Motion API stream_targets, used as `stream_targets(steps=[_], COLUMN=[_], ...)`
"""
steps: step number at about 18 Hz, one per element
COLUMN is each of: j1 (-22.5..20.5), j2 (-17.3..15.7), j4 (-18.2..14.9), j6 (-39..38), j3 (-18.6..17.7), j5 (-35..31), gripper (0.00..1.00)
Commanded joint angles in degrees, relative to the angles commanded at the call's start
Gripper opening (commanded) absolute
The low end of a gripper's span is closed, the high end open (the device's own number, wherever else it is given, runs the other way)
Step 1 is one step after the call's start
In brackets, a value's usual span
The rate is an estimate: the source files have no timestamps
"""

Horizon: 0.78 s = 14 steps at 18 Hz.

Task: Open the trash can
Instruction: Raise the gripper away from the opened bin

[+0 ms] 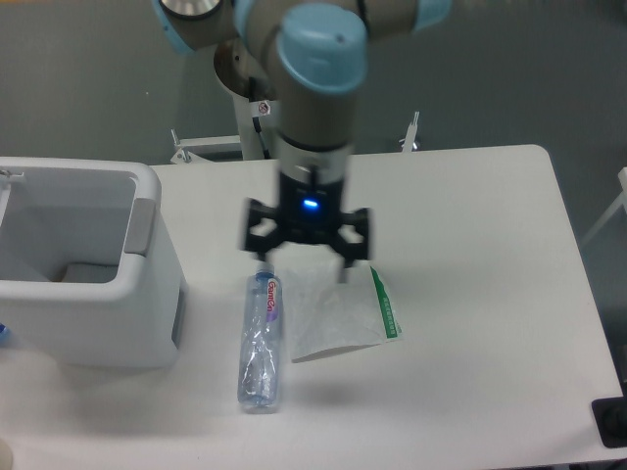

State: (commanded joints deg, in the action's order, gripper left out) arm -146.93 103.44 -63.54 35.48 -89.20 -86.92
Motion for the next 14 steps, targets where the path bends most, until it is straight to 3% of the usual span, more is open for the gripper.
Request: stream_targets(steps=[3, 7, 12, 14], j1=[-6.9, -14.0, -15.0, -14.6], j2=[0.9, 4.4, 7.4, 8.9], j4=[0.0, -0.1, 1.0, 2.6], j6=[9.0, 19.2, 34.6, 36.2], j3=[-0.5, 0.9, 1.1, 1.1], j5=[-0.1, -0.4, -0.4, -0.4], gripper=[1.0, 1.0, 1.0, 1.0])
